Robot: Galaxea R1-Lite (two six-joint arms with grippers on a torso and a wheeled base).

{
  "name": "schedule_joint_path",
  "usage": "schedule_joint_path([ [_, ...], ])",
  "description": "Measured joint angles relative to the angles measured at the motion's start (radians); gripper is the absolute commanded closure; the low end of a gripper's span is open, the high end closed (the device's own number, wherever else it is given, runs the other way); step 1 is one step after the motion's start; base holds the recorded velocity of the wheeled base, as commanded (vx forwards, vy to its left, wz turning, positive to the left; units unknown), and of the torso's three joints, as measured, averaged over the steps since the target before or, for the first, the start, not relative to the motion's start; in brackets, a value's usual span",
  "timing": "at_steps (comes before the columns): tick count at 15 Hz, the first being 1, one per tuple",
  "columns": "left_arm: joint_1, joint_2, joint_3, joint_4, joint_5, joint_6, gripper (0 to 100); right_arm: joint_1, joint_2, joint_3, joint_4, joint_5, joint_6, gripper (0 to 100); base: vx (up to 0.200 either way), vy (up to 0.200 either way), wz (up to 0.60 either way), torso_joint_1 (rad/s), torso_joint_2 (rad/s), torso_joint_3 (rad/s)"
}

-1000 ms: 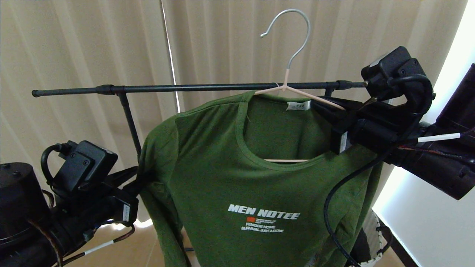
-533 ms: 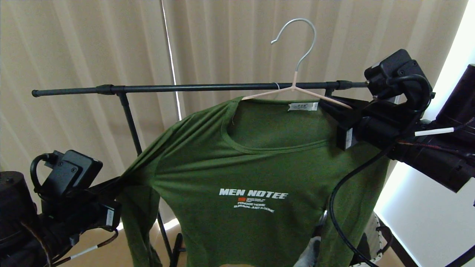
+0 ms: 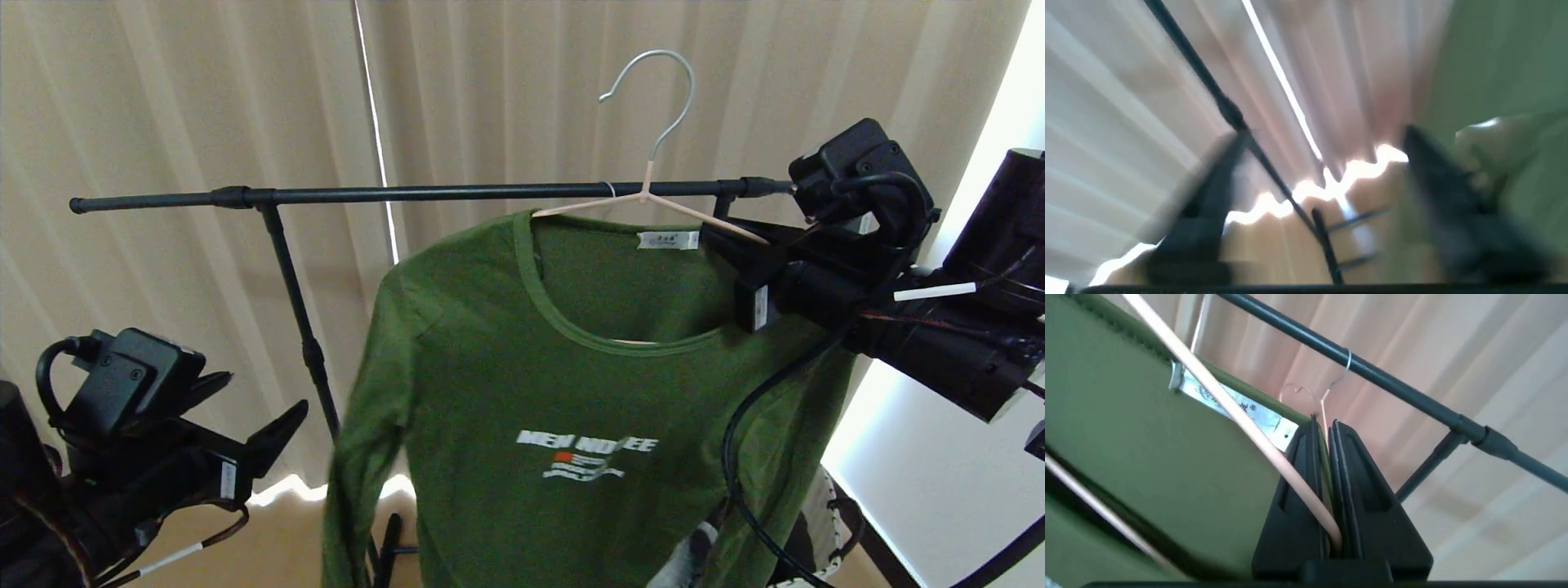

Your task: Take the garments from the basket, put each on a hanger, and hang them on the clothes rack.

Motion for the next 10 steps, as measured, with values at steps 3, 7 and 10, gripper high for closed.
schedule_joint_path([
  [3, 0.0, -0.067, 0.011, 0.001, -0.052, -0.02, 0, -0.001, 0.007, 0.029, 0.006, -0.039, 0.0, 100, 0.0, 0.0, 0.0, 0.0, 0.0, 0.0],
  [7, 0.001, -0.185, 0.06, 0.007, -0.063, -0.086, 0, -0.023, 0.005, 0.079, 0.041, -0.099, 0.001, 100, 0.0, 0.0, 0.0, 0.0, 0.0, 0.0],
  [10, 0.0, -0.229, 0.1, 0.006, -0.064, -0.081, 0, -0.036, -0.022, 0.139, 0.105, -0.2, 0.004, 100, 0.0, 0.0, 0.0, 0.0, 0.0, 0.0],
])
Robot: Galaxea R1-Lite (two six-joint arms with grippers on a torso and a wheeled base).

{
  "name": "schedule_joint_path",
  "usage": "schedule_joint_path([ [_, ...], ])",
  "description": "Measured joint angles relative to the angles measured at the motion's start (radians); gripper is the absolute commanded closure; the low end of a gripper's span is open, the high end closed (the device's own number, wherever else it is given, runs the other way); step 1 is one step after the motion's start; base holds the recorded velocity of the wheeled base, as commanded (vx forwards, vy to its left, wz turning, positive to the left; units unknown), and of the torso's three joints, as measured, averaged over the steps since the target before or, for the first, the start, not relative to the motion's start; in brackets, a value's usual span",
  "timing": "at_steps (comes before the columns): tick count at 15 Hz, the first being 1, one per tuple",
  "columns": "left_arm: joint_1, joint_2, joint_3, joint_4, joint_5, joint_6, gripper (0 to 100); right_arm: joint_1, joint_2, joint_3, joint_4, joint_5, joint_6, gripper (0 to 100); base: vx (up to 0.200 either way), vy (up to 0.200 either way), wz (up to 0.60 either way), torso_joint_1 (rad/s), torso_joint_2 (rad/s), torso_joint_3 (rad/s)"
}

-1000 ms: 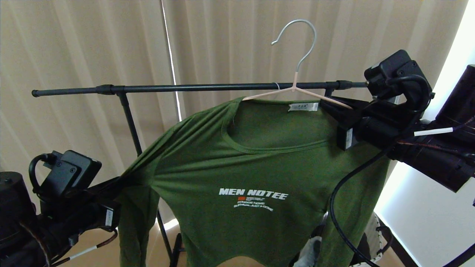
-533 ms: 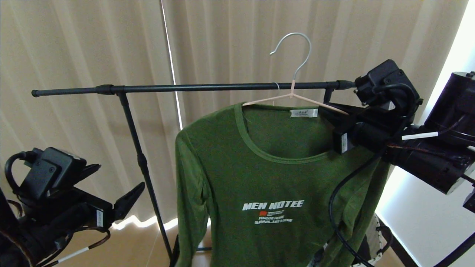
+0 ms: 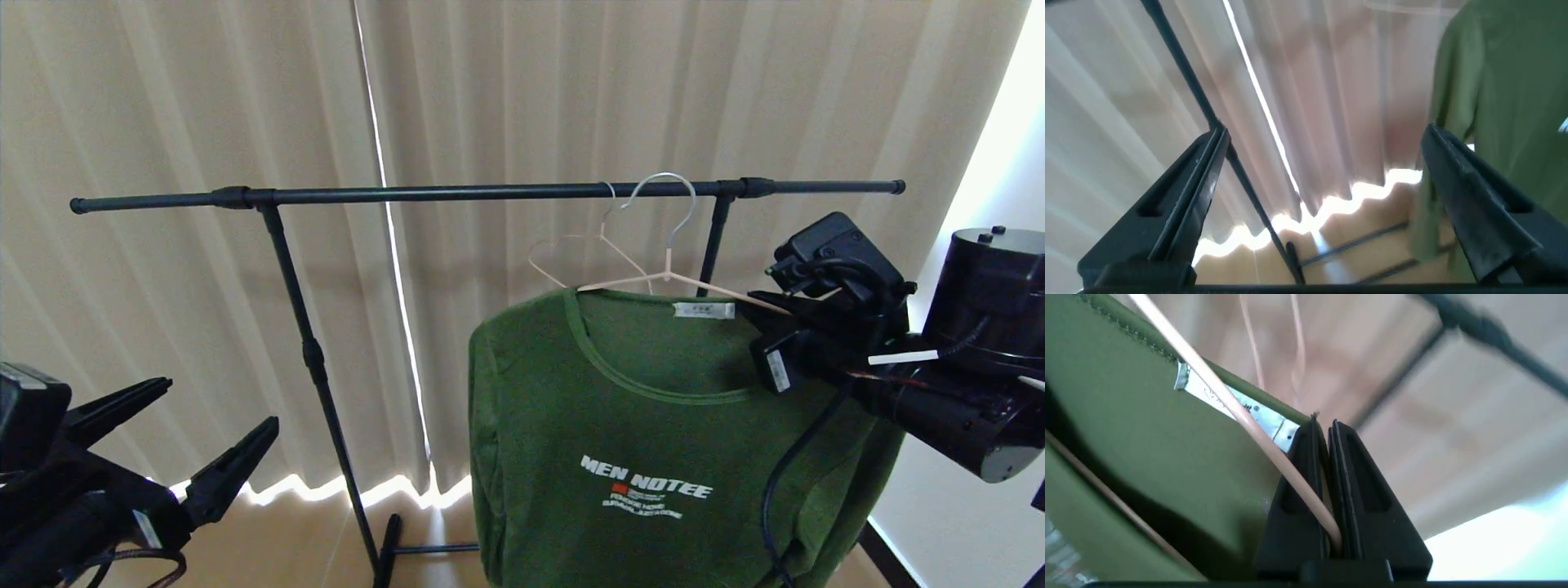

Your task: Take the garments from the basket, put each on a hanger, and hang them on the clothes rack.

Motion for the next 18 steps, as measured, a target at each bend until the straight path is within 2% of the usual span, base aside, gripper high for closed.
schedule_joint_path([
  [4, 0.0, -0.029, 0.022, -0.003, 0.0, 0.002, 0, -0.044, -0.018, 0.037, 0.003, -0.011, 0.005, 100, 0.0, 0.0, 0.0, 0.0, 0.0, 0.0],
  [8, 0.0, -0.036, 0.016, -0.003, 0.0, -0.001, 0, -0.051, -0.024, 0.037, -0.001, -0.016, 0.006, 100, 0.0, 0.0, 0.0, 0.0, 0.0, 0.0],
  [18, 0.003, -0.037, 0.016, -0.001, 0.001, 0.0, 0, -0.052, -0.027, 0.039, -0.008, -0.017, 0.006, 100, 0.2, 0.0, 0.0, -0.001, 0.0, 0.004],
])
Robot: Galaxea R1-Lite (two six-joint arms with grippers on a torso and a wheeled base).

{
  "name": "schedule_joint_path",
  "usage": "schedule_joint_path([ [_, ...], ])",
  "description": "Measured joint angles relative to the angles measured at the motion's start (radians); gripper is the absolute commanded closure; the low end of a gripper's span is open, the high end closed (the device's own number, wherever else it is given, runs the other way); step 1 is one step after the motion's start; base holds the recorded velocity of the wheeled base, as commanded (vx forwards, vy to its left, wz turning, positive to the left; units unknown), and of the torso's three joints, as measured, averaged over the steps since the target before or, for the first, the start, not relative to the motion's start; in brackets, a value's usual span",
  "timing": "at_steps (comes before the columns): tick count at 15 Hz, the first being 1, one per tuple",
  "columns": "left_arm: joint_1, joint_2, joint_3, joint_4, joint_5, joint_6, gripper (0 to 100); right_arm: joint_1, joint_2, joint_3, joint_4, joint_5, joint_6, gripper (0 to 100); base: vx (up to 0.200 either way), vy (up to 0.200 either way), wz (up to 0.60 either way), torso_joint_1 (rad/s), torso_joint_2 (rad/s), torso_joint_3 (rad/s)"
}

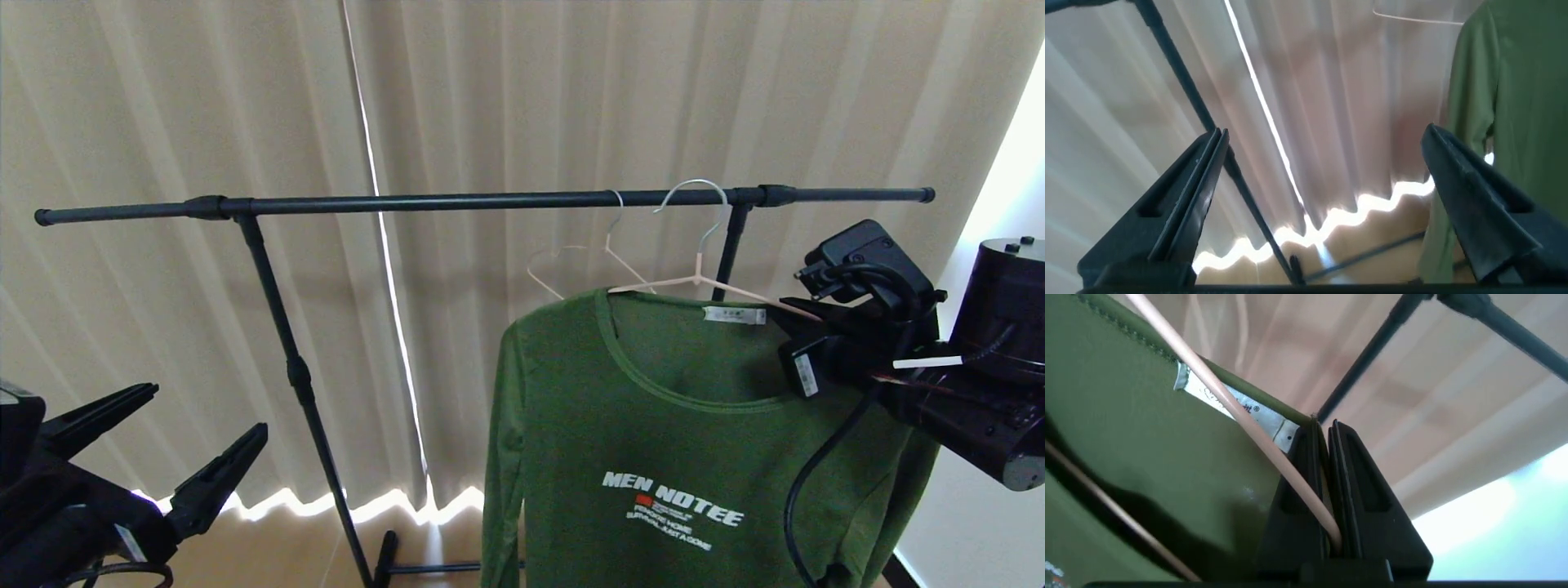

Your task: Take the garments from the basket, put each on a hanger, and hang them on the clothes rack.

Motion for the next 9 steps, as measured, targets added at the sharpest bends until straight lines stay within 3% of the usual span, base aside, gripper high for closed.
schedule_joint_path([
  [4, 0.0, 0.001, 0.002, 0.0, 0.0, 0.003, 0, 0.0, 0.0, 0.002, 0.0, 0.0, 0.0, 100, 0.2, 0.0, 0.0, 0.004, 0.0, 0.002],
  [9, -0.003, 0.0, 0.006, -0.001, -0.001, 0.006, 0, 0.006, -0.003, 0.003, 0.004, 0.0, 0.025, 100, 0.0, 0.0, 0.0, 0.0, 0.0, 0.0],
])
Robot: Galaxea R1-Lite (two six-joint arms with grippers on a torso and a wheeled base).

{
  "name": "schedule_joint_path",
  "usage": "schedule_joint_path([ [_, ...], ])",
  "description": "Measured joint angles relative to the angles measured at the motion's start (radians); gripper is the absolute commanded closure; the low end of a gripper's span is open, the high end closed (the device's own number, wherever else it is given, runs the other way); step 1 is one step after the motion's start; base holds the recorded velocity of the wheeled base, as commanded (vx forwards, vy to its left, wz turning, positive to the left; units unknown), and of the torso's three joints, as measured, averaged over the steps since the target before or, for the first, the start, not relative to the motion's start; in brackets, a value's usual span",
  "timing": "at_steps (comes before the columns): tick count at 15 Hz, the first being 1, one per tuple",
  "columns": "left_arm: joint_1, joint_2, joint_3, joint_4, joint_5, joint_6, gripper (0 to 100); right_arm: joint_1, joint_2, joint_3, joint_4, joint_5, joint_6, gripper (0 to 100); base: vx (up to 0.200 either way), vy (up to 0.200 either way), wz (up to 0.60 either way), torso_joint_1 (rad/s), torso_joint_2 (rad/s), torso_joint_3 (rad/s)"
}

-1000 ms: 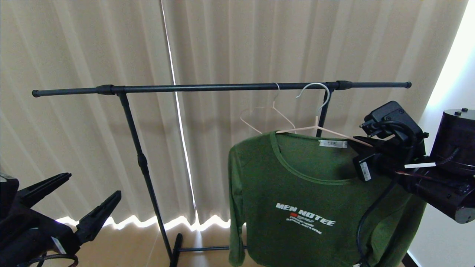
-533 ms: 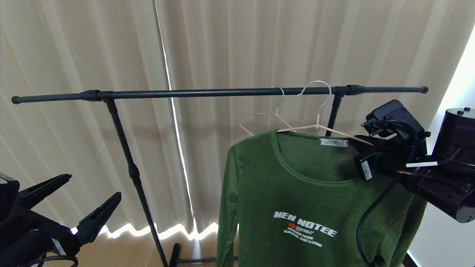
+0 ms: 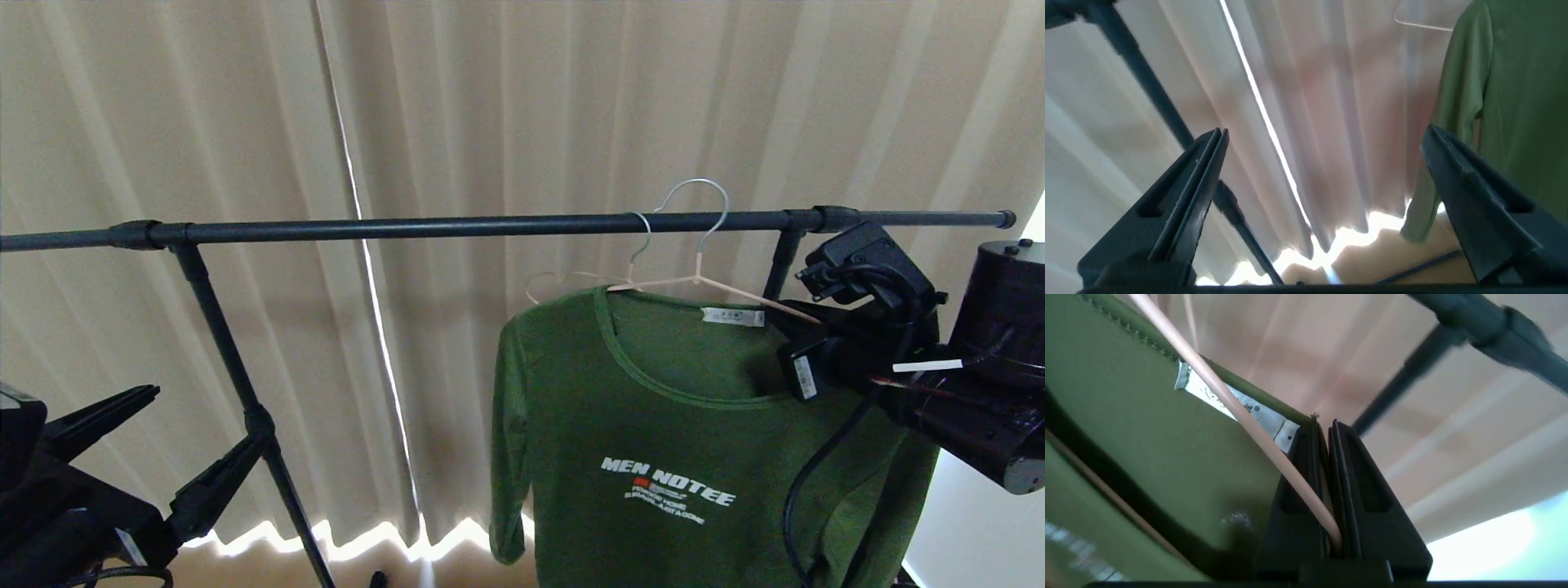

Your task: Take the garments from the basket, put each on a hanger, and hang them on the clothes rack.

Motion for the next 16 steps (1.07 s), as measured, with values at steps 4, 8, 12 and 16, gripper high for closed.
schedule_joint_path([
  [4, 0.0, 0.002, 0.0, 0.0, 0.001, 0.0, 0, 0.002, -0.005, 0.004, 0.002, 0.0, 0.001, 100, 0.0, 0.0, 0.0, 0.0, 0.0, 0.0],
  [8, 0.0, 0.002, -0.004, 0.0, 0.001, 0.0, 0, 0.001, -0.006, 0.003, 0.003, -0.001, 0.001, 100, 0.0, 0.15, 0.0, 0.001, 0.0, 0.003],
  [12, 0.0, 0.001, -0.004, -0.001, 0.001, 0.0, 0, 0.001, -0.007, 0.003, 0.002, -0.001, 0.001, 100, 0.0, 0.2, 0.0, -0.002, 0.0, 0.005],
  [16, 0.0, -0.001, -0.004, -0.003, 0.0, 0.001, 0, 0.002, -0.007, 0.003, 0.004, -0.001, 0.001, 100, 0.0, 0.1, 0.0, 0.007, 0.0, -0.001],
])
